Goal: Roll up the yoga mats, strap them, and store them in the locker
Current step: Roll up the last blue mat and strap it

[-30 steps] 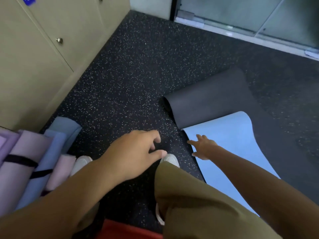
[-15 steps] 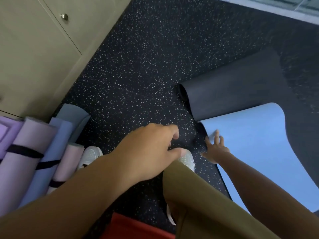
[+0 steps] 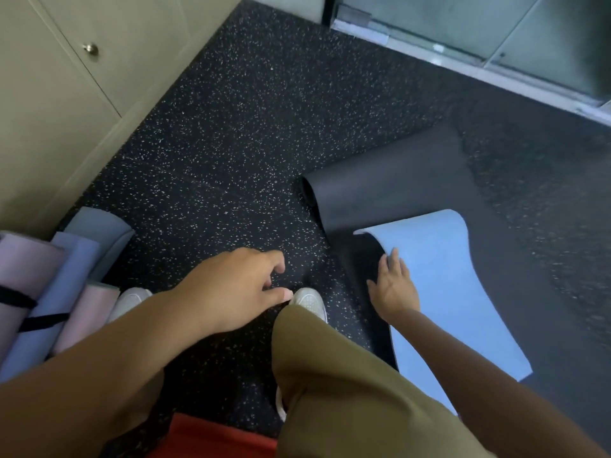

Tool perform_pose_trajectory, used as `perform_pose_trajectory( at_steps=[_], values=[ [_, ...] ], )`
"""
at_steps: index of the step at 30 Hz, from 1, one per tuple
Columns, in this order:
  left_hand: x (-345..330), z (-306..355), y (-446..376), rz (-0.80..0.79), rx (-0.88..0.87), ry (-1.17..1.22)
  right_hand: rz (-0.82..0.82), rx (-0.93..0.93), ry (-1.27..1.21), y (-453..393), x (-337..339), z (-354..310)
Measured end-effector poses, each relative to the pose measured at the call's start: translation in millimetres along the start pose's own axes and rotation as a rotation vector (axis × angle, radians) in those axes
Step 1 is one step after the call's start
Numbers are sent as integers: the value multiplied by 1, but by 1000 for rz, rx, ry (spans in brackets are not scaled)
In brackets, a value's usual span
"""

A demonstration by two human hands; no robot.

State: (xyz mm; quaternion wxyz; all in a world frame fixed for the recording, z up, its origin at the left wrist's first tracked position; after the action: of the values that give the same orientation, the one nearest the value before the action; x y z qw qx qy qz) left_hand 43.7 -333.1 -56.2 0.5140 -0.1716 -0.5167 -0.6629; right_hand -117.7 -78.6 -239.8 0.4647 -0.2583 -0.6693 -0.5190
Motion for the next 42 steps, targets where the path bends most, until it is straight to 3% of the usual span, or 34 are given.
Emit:
perform_pose_trajectory(
  at_steps=[11,18,23,36,42],
  values=[
    [15,26,10,74,-80,0,481,-250,-312,61,137,94],
    [22,34,24,73,-103,-22,576,-318,-392,99,186,103],
    [40,41,50,97,-101,-28,643,-254,-450,136,242,94],
    [132,102,180,374,-192,3,970,44,-643,278,418,16],
    [148,118,255,473,-247,47,1061,160,-501,365,517,-48]
  ],
)
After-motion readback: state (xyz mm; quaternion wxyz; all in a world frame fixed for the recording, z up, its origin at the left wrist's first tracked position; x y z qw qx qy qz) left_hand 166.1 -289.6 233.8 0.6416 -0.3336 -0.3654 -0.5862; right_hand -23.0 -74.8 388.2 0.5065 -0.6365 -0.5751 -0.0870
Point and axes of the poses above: each hand's wrist, its own y-axis away from the middle knuckle, its own x-axis out of the back of the hand, z = x × y, the point moved 7 cm from there along -y, towards the middle knuckle, and after that the axes turned 1 degree about -z, right-handed, at the moved point
